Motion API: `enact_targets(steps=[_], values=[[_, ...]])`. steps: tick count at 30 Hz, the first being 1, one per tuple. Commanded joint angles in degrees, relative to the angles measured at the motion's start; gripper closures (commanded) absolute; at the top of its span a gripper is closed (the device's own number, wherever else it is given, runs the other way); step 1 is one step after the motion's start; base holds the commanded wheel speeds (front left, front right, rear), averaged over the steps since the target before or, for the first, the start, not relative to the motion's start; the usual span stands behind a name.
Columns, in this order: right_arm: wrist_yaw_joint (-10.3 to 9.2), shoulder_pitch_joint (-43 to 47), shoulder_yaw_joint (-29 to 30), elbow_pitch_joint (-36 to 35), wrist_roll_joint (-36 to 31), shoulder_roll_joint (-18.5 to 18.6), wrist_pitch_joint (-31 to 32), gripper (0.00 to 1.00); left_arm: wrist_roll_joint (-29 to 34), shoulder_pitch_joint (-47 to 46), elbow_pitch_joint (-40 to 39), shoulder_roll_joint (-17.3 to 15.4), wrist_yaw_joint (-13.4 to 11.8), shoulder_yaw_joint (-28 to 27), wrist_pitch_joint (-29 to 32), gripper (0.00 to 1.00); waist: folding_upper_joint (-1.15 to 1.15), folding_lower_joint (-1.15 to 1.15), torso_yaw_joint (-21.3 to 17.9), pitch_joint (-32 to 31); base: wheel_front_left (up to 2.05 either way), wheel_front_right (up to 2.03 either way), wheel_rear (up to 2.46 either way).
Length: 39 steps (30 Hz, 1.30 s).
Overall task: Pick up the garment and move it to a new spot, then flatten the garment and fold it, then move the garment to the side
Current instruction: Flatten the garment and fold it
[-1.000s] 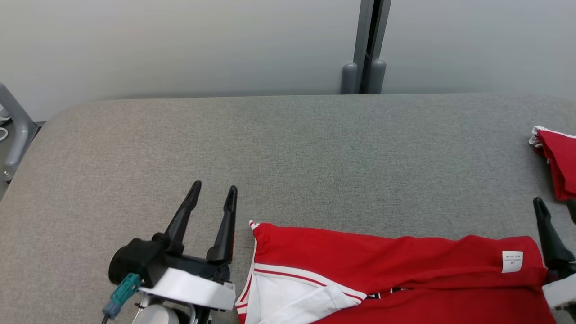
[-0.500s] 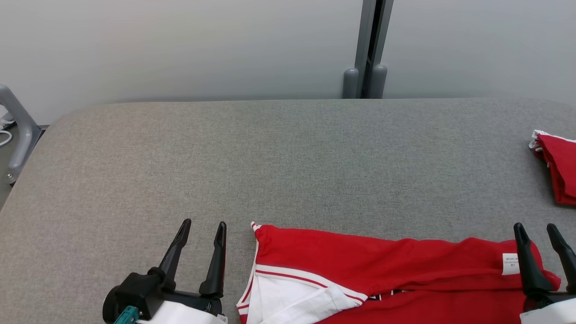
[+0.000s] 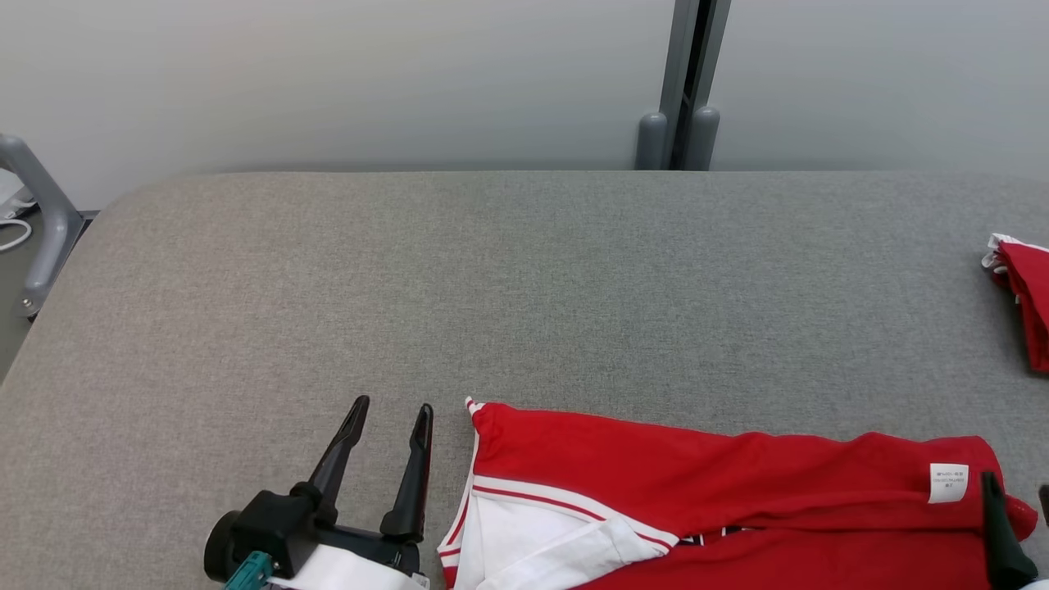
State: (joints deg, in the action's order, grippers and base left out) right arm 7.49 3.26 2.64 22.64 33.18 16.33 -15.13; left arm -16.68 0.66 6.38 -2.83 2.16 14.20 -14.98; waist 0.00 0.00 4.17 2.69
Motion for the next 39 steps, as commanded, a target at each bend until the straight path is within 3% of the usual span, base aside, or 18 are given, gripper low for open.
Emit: enact_targets(steps=[1, 16, 30, 31, 33, 39], values=[[0.00, -0.87, 0.50, 1.69, 0.81, 0.06, -0.04, 0.00, 0.38, -0.83, 0.19, -0.21, 0.27, 0.15, -0.16, 0.00, 0.00, 0.00, 0.16, 0.19, 0.00, 0.00, 0.00], [0.00, -6.36, 0.37, 17.31, 8.57, 0.24, -0.05, 0.00, 2.09, -1.49, 1.14, -0.21, 1.28, 0.01, -0.16, 0.00, 0.00, 0.00, 1.44, 2.00, 0.00, 0.00, 0.00], [0.00, -9.00, -6.71, 20.41, 13.74, 1.46, -0.04, 0.00, 2.46, -1.98, 1.04, -0.20, 1.25, -0.01, -0.15, 0.00, 0.00, 0.00, 1.60, 2.60, 0.00, 0.00, 0.00], [0.00, -9.13, -7.15, 20.58, 13.93, 1.61, -0.04, 0.42, 2.43, -2.07, 1.03, -0.21, 1.16, 0.06, -0.16, 0.00, 0.00, 0.00, 1.63, 2.69, 0.00, 0.00, 0.00], [0.00, -9.51, -7.81, 20.74, 14.30, 1.88, -0.04, 1.00, 2.34, -2.21, 1.10, -0.20, 1.04, 0.19, -0.15, 0.00, 0.00, 0.00, 1.68, 2.82, 0.00, 0.00, 0.00], [0.00, -9.92, -7.22, 19.90, 13.93, 2.61, -0.05, 1.00, 1.98, -2.60, 1.31, -0.20, 0.79, 0.29, -0.16, 0.00, 0.00, 0.00, 1.76, 2.97, 0.00, 0.00, 0.00]])
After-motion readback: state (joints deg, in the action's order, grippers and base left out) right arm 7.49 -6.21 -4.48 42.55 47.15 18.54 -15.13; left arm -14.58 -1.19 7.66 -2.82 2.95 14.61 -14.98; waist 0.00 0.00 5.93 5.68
